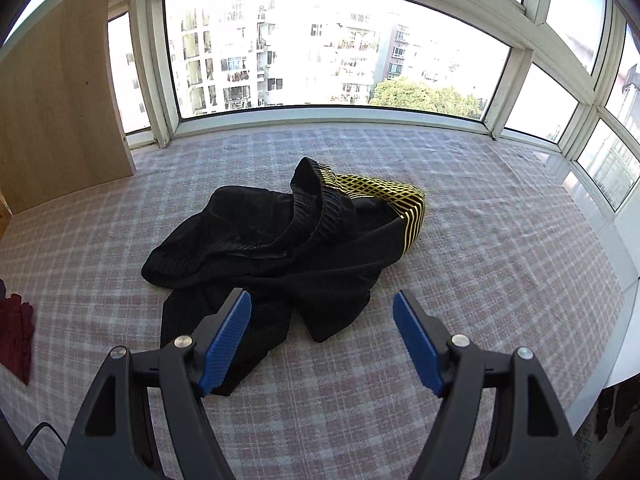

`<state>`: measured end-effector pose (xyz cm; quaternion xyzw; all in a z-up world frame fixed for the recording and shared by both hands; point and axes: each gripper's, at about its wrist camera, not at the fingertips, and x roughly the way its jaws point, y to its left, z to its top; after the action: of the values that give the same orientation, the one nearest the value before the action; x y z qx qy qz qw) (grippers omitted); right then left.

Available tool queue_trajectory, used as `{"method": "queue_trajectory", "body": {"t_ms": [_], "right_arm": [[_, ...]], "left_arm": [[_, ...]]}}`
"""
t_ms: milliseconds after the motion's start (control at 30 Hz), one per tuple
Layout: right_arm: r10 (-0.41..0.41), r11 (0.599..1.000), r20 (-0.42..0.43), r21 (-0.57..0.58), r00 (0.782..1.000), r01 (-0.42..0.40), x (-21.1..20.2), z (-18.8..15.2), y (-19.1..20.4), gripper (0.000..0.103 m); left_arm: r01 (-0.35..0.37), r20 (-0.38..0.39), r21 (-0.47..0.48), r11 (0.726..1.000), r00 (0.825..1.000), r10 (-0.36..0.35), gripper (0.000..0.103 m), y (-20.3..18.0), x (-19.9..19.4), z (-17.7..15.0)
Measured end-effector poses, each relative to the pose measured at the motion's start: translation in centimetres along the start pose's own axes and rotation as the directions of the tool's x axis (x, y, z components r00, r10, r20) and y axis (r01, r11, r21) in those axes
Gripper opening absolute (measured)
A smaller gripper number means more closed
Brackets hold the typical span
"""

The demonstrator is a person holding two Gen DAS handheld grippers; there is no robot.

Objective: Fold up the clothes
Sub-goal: 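Grasp the yellow-striped edge with the right tool and lift it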

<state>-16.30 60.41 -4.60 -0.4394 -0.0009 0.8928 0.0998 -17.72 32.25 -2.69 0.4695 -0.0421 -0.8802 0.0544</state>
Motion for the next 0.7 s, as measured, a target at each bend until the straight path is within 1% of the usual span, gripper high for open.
{"method": "queue_trajectory", "body": {"t_ms": [100,200,367,533,700], "right_arm": [[0.015,1.0,-0.016,-0.002,1.0,-0.015,1.8,0.8,-1.6,0.073],[0.028,1.0,-0.024,-0.011,0.999,-0.029,3.4,1.3,-3.0,0.073],[0.041,0.999,-0.035,-0.02,0.999,-0.042,6.0,2.8,-4.3,0.073],[0.048,0.997,-0.047,-0.05,0.998,-0.05,8.9,4.8,-4.2,0.073],[0.058,0.994,-0.059,-0.091,0.997,-0.064,11.8,7.4,-2.7,0.073]], "left_arm": [[0.002,-0.01,-0.005,1.0,1.0,-0.002,0.102,-2.5,0.8,0.6],[0.011,-0.031,0.01,1.0,0.999,-0.011,0.102,-5.0,2.1,1.1],[0.026,-0.056,0.024,0.999,0.998,-0.025,0.102,-8.5,4.6,2.1],[0.045,-0.091,0.01,0.999,0.995,-0.044,0.102,-10.7,8.0,3.1],[0.077,-0.143,-0.015,0.997,0.987,-0.078,0.102,-12.1,11.7,3.9]]}}
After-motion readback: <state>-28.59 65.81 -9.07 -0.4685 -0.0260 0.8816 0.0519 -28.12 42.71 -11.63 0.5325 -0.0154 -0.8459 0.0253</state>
